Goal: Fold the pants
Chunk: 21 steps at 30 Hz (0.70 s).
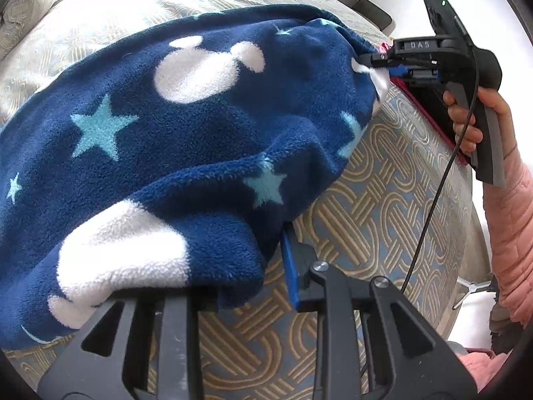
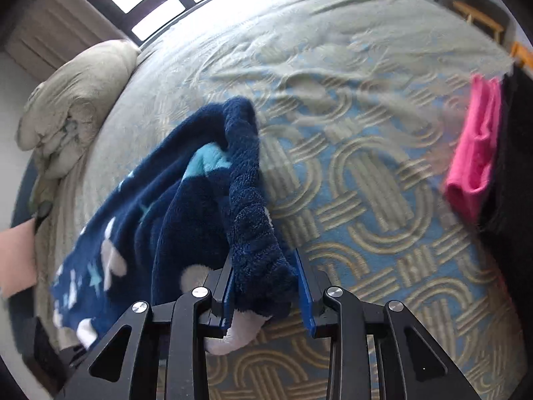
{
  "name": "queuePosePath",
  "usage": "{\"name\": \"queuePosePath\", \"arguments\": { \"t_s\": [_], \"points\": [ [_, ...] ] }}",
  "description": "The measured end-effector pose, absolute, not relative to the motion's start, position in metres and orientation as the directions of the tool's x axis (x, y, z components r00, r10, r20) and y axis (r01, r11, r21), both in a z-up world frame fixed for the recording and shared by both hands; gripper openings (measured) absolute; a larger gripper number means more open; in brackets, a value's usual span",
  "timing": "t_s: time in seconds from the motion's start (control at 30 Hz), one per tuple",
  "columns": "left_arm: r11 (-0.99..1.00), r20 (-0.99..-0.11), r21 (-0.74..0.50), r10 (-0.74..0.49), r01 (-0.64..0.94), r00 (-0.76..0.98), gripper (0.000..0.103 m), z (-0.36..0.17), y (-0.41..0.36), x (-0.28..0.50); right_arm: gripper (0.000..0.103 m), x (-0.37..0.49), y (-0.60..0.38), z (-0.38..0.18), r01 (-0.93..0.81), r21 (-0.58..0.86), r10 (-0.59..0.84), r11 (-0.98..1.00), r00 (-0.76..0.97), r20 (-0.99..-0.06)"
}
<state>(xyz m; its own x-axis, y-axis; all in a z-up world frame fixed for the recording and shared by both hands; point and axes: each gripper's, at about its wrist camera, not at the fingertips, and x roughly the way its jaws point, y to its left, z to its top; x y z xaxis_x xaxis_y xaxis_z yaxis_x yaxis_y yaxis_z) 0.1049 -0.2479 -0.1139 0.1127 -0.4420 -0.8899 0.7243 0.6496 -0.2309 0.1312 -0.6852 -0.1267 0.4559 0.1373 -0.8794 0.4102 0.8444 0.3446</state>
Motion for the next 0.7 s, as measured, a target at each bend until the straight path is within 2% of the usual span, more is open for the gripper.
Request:
{"name": "queuePosePath", "arguments": {
  "t_s": [0.17, 0.23, 0.27, 0.33, 0.43, 0.5, 0.6, 0.7],
  "points": [
    [0.624, -0.885, -0.222, -0.451, 0.749, 0.114, 0.029, -0.108, -0.254, 0.096, 0.022, 0.122, -0.687, -0.114, 0.395, 0.251, 0.043, 0.884, 0.465, -0.884],
    [0.627, -0.891, -0.214, -0.440, 0.749, 0.114, 0.029, -0.112, -0.256, 0.095, 0.022, 0.121, -0.691, -0.122, 0.405, 0.168, -0.025, 0.899, 0.429, -0.903],
    [0.630, -0.893, -0.209, -0.434, 0.748, 0.117, 0.029, -0.114, -0.257, 0.093, 0.024, 0.119, -0.694, -0.128, 0.400, 0.151, -0.031, 0.904, 0.414, -0.910],
    [0.630, -0.893, -0.194, -0.431, 0.752, 0.130, 0.029, -0.114, -0.259, 0.091, 0.037, 0.107, -0.702, -0.129, 0.415, 0.199, -0.002, 0.888, 0.436, -0.900],
    [0.633, -0.895, -0.185, -0.425, 0.751, 0.138, 0.029, -0.115, -0.263, 0.089, 0.045, 0.095, -0.703, -0.117, 0.420, 0.194, -0.016, 0.887, 0.446, -0.895],
    [0.641, -0.895, -0.184, -0.422, 0.745, 0.142, 0.029, -0.115, -0.265, 0.088, 0.045, 0.092, -0.697, -0.110, 0.414, 0.151, -0.053, 0.898, 0.441, -0.896],
    [0.658, -0.894, -0.187, -0.422, 0.729, 0.152, 0.036, -0.113, -0.264, 0.086, 0.045, 0.087, -0.685, -0.098, 0.405, 0.059, -0.138, 0.912, 0.439, -0.888],
    [0.652, -0.895, -0.165, -0.415, 0.740, 0.166, 0.048, -0.108, -0.264, 0.079, 0.045, 0.084, -0.677, -0.088, 0.397, 0.024, -0.173, 0.918, 0.452, -0.875]
  ]
}}
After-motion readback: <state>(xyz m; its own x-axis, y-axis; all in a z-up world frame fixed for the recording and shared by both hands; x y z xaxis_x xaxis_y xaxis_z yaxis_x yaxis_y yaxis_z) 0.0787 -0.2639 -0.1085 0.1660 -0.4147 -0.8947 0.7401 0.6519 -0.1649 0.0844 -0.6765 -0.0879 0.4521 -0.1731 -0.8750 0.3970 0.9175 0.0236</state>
